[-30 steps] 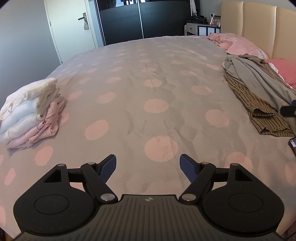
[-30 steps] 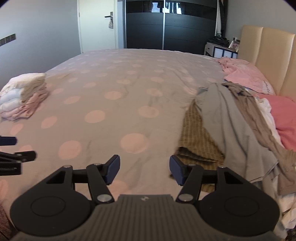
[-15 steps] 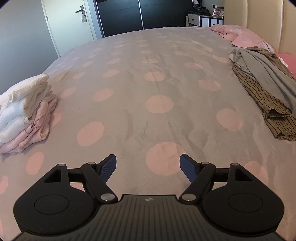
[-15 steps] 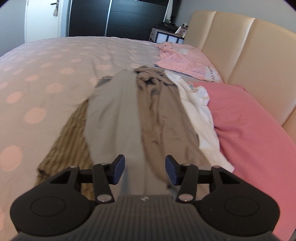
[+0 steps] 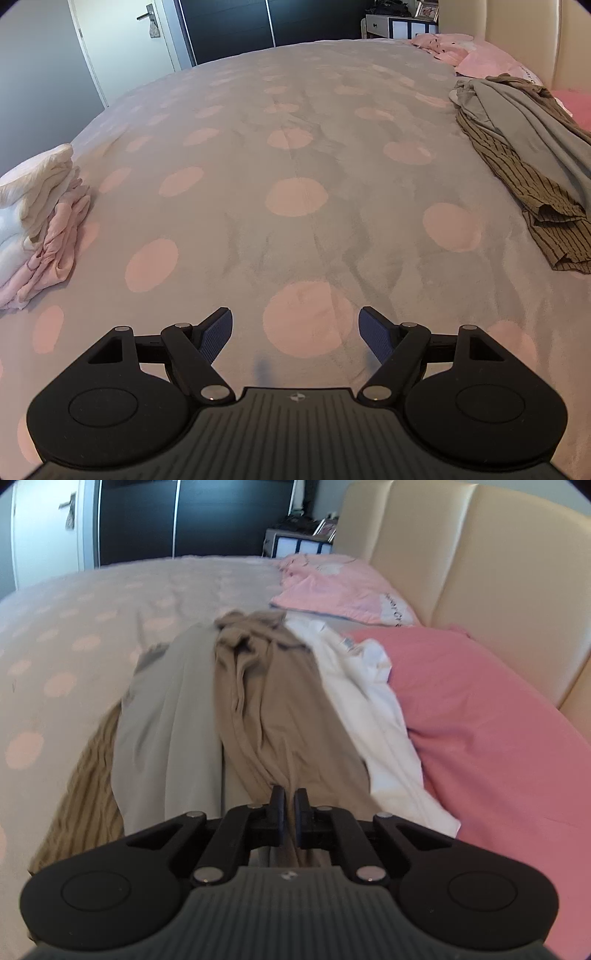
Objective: Fold clothes
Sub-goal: 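Grasp the taupe shirt in the pile with the right gripper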
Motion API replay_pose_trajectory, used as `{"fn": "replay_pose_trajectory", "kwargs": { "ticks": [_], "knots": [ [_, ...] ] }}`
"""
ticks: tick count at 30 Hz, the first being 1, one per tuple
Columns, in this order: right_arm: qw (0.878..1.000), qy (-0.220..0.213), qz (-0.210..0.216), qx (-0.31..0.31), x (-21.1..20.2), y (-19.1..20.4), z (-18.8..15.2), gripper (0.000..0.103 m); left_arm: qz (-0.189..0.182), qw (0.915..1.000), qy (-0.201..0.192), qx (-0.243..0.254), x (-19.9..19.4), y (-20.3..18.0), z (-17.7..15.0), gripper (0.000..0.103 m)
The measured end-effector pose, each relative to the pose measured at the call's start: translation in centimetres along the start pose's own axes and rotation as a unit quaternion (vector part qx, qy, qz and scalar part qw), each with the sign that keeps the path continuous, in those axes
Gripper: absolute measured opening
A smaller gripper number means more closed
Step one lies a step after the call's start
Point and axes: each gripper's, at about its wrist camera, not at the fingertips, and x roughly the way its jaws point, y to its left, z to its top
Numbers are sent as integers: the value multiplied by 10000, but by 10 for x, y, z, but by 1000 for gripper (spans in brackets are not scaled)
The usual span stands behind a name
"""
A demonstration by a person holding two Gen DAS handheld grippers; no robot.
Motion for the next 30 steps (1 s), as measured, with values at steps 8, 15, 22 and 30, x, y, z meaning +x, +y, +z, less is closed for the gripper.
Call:
{"fn": "replay_pose_trajectory", "kwargs": {
  "ticks": [8,15,22,30],
  "knots": [
    [9927,-342,1068,-450,-73,63,3,4,18,9990,-428,-132,-36,4,1,75],
    [9657,-515,2313,-1062,-160,163,-27,4,156,9958,-855,-286,-78,23,-5,75],
    [9301,-213,3415,-1338,-235,226,-102,4,294,9938,-972,-442,-108,51,-30,75],
    [8604,291,4732,-1869,-300,288,-178,4,371,9933,-939,-557,-122,70,-48,75]
  ]
}}
